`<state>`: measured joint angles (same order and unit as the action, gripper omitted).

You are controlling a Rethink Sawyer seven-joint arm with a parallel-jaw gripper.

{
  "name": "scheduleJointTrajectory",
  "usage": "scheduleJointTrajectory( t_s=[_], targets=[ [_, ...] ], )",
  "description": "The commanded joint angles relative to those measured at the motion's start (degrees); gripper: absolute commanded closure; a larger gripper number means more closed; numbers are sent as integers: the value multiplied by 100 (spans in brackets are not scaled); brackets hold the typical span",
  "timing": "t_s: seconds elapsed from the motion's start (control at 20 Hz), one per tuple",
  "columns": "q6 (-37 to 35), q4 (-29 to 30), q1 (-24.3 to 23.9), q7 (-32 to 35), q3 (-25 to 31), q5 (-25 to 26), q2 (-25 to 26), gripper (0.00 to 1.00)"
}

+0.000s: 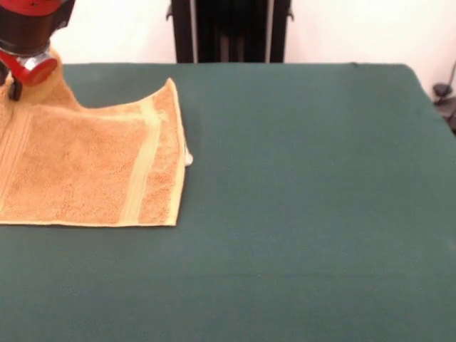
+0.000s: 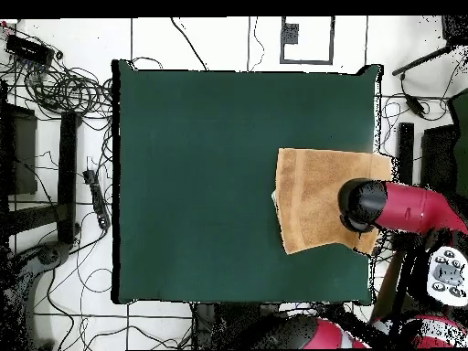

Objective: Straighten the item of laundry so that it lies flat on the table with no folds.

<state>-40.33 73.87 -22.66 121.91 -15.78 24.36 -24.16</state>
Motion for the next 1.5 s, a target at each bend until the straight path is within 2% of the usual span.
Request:
scheduleJointTrajectory(
  t_s=[0.05, 0.1, 0.2, 0.45, 0.65, 0.75, 0.95, 1.05, 1.5],
  targets=[
    [84, 635, -230, -803, 1141, -62, 275, 0],
    [86, 588, -192, -818, 1117, 11, 278, 0],
    [190, 595, -61, -331, 948, -6, 241, 0],
    [-595, 385, 247, -456, 677, 107, 152, 0],
    [-883, 229, 350, -593, 584, 152, 71, 0],
    [-688, 297, 218, -644, 763, 54, 16, 0],
    [209, 724, -535, -856, 1745, -452, 24, 0],
    [474, 800, -693, -818, 1975, -483, 33, 0],
    [469, 716, -979, -854, 2550, -316, 183, 0]
  ],
)
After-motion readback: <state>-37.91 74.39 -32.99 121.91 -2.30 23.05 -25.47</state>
